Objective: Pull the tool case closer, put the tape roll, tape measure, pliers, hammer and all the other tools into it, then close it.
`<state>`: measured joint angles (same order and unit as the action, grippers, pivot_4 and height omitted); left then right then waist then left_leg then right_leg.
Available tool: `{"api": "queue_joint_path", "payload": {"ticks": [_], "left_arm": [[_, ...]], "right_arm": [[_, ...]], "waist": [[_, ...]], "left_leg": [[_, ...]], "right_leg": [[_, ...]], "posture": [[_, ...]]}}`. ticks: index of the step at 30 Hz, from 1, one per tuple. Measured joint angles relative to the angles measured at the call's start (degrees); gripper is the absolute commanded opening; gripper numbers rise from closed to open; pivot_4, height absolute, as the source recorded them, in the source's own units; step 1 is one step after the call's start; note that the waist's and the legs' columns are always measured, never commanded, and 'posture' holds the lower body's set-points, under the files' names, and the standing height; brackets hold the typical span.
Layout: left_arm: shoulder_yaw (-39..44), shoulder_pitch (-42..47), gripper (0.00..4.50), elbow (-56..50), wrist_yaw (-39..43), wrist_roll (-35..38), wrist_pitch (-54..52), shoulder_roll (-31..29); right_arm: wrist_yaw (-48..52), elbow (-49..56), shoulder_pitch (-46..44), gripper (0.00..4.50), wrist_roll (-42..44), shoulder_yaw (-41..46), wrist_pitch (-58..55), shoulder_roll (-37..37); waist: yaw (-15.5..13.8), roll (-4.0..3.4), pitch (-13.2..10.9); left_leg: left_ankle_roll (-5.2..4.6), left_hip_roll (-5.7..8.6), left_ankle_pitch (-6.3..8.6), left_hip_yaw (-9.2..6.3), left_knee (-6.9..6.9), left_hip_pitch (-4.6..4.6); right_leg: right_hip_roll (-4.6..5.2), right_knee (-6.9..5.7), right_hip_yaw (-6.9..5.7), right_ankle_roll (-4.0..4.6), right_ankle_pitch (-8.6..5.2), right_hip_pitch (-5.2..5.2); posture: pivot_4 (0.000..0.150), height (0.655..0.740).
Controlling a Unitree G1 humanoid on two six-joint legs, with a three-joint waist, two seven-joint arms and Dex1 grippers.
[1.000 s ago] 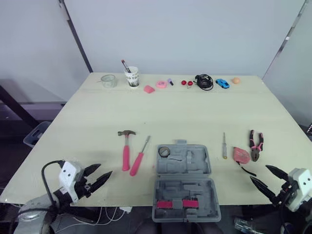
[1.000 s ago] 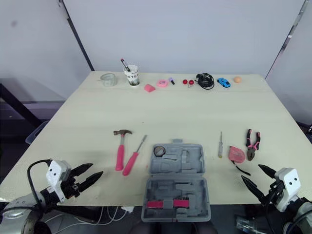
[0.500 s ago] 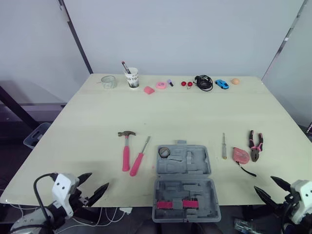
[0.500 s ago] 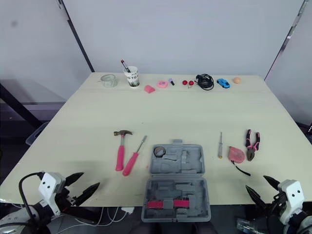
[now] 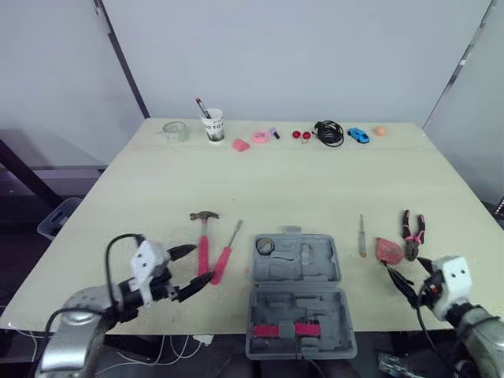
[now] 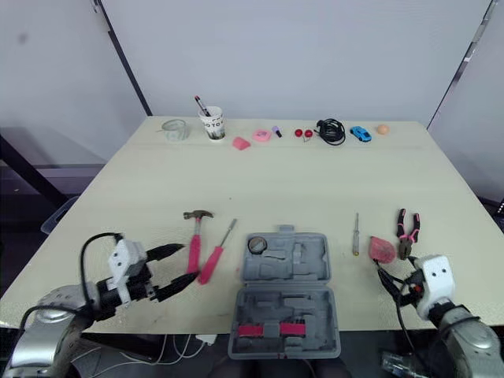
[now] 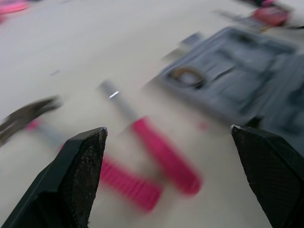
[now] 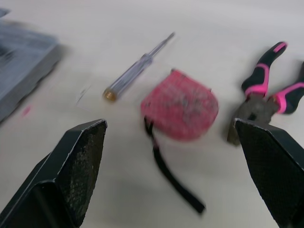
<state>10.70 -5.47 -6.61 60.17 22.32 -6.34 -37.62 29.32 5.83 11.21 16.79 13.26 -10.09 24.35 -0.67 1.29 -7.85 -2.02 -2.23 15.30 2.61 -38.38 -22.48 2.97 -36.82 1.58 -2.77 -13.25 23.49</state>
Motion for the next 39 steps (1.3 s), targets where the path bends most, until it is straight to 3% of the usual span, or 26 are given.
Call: {"api": "queue_joint_path", "payload": {"ticks": [9,17,20,23,25,26,29,39], "left_arm": [[-8.14,12.05,4.42,-5.36,6.85,1.85,-3.32,-2.24],[-9.87,14.03,4.42,-5.62,9.5,2.55,-3.79,-2.89],[-10.92,15.03,4.5,-5.96,10.04,2.58,-4.12,-3.0],[-11.28,15.79,4.5,-6.22,10.05,2.58,-4.3,-3.0],[-11.29,15.94,4.5,-6.22,10.05,2.57,-4.34,-3.0],[-11.3,15.93,4.5,-6.22,10.05,2.55,-4.34,-3.0],[-11.3,15.91,4.5,-6.2,10.06,2.44,-4.17,-3.06],[-11.3,15.9,4.5,-6.04,10.37,2.01,-3.21,-3.11]], "right_arm": [[-13.96,0.51,-2.52,4.5,-3.05,-2.26,-10.8,-8.79],[-17.26,1.65,-2.99,4.5,-3.57,-2.27,-13.46,-10.35],[-17.34,1.58,-3.33,3.64,-3.73,-2.31,-13.68,-10.35],[-16.93,1.46,-3.75,2.23,-4.55,-3.19,-13.61,-10.01],[-16.52,1.44,-3.87,1.62,-5.08,-3.92,-13.5,-9.82],[-16.2,1.44,-3.89,1.04,-5.33,-4.33,-13.42,-9.61],[-15.57,1.44,-3.91,0.13,-6.32,-5.64,-12.9,-8.96],[-13.99,0.26,-3.61,0.13,-7.53,-6.06,-9.97,-8.46]], "waist": [[0.1,-0.1,-0.03],[1.26,-0.09,-0.03],[1.3,-0.07,-0.03],[1.41,-0.08,-0.03],[1.44,-0.08,-0.03],[1.44,-0.08,-0.03],[1.44,-0.07,-0.03],[1.41,-0.07,-0.03]], "left_leg": [[0.0,0.04,0.0,0.04,0.01,-0.14],[0.0,0.04,0.0,-0.01,0.02,-0.13],[0.0,0.04,0.0,-0.01,0.01,-0.13],[0.0,0.05,0.0,-0.01,0.01,-0.13],[0.0,0.05,0.0,-0.01,0.02,-0.13],[0.0,0.05,0.0,-0.02,0.02,-0.13],[0.0,0.04,0.0,-0.02,0.01,-0.13],[0.0,0.03,0.0,-0.02,0.01,-0.13]], "right_leg": [[-0.12,0.02,-0.02,0.02,-0.01,0.03],[-0.17,0.02,-0.04,0.0,-0.01,0.02],[-0.17,0.03,-0.01,0.0,-0.01,0.02],[-0.18,0.03,-0.01,0.0,-0.01,0.02],[-0.2,0.02,-0.01,0.0,-0.01,0.02],[-0.2,0.03,-0.01,0.0,-0.01,0.02],[-0.2,0.03,-0.01,0.0,-0.01,0.02],[-0.2,0.03,0.0,0.0,-0.01,0.02]], "posture": [[0.15,0.74],[0.15,0.74],[0.15,0.74],[0.15,0.74],[0.15,0.74],[0.15,0.74],[0.15,0.74],[0.15,0.74]]}}
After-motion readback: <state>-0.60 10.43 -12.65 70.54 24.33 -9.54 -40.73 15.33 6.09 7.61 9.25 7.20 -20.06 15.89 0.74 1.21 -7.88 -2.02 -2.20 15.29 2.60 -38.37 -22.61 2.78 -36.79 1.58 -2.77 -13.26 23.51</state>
